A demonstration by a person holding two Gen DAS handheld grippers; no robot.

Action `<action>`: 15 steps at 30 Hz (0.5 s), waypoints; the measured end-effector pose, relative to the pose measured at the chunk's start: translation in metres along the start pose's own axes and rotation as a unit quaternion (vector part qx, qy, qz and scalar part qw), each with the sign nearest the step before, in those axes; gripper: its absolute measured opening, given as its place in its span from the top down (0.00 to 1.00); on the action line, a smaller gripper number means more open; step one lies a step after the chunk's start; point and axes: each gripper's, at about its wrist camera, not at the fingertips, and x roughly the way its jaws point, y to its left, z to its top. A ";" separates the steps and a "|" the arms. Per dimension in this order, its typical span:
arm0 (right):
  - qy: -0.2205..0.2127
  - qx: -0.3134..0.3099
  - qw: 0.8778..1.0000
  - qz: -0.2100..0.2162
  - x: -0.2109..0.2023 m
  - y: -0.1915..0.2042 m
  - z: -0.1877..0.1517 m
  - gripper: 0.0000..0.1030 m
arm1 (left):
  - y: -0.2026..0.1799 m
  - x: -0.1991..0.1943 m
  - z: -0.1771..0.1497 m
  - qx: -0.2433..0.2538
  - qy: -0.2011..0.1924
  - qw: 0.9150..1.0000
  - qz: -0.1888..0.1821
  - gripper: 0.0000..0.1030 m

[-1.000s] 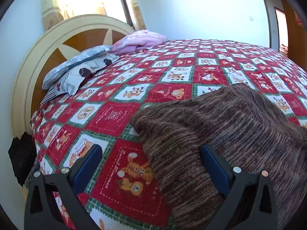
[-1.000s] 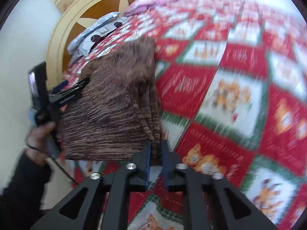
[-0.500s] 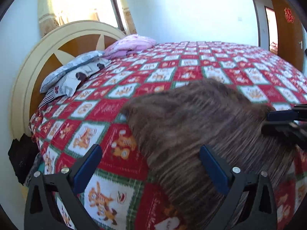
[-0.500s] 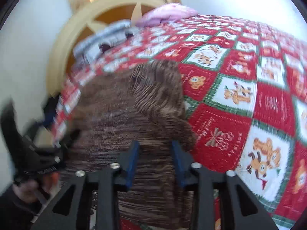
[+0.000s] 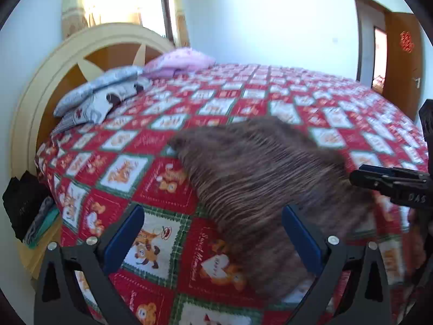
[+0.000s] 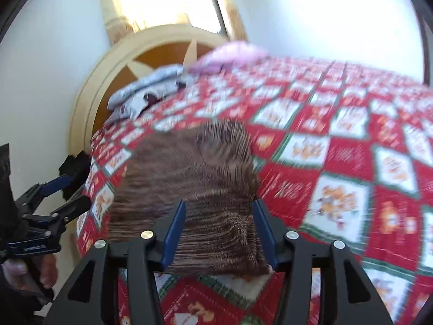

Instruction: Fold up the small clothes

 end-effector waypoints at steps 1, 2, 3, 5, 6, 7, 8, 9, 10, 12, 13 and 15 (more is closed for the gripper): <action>-0.015 -0.003 1.000 -0.010 -0.015 0.004 0.001 0.46 | -0.001 -0.011 0.002 0.000 -0.010 1.000 -0.004 0.00; -0.023 -0.005 1.000 -0.017 -0.024 0.007 0.002 0.45 | -0.002 -0.020 0.004 -0.002 -0.017 1.000 -0.006 0.00; -0.034 -0.010 0.999 -0.028 -0.038 0.011 0.004 0.42 | -0.002 -0.026 0.006 -0.005 -0.024 1.000 -0.008 0.00; -0.049 -0.019 0.998 -0.043 -0.058 0.017 0.007 0.39 | -0.002 -0.039 0.011 -0.012 -0.038 0.999 -0.014 0.00; -0.058 -0.025 0.997 -0.048 -0.067 0.020 0.009 0.37 | -0.003 -0.047 0.014 -0.016 -0.047 0.999 -0.019 0.00; -0.069 -0.031 0.996 -0.053 -0.077 0.024 0.009 0.35 | -0.002 -0.050 0.016 -0.018 -0.051 0.998 -0.022 0.00; -0.076 -0.035 0.995 -0.056 -0.084 0.027 0.011 0.33 | -0.003 -0.057 0.019 -0.021 -0.058 0.998 -0.025 0.00; -0.083 -0.039 0.994 -0.059 -0.092 0.029 0.011 0.30 | -0.003 -0.062 0.021 -0.022 -0.065 0.997 -0.028 0.00; -0.089 -0.040 0.993 -0.060 -0.099 0.032 0.011 0.29 | -0.003 -0.065 0.023 -0.022 -0.072 0.997 -0.029 0.00; -0.100 -0.041 0.992 -0.060 -0.109 0.036 0.013 0.29 | -0.004 -0.073 0.025 -0.017 -0.084 0.996 -0.028 0.00; -0.104 -0.040 0.992 -0.059 -0.112 0.037 0.014 0.29 | -0.005 -0.075 0.026 -0.016 -0.088 0.996 -0.027 0.00; -0.108 -0.042 0.992 -0.058 -0.116 0.041 0.014 0.29 | -0.005 -0.079 0.027 -0.017 -0.094 0.995 -0.029 0.00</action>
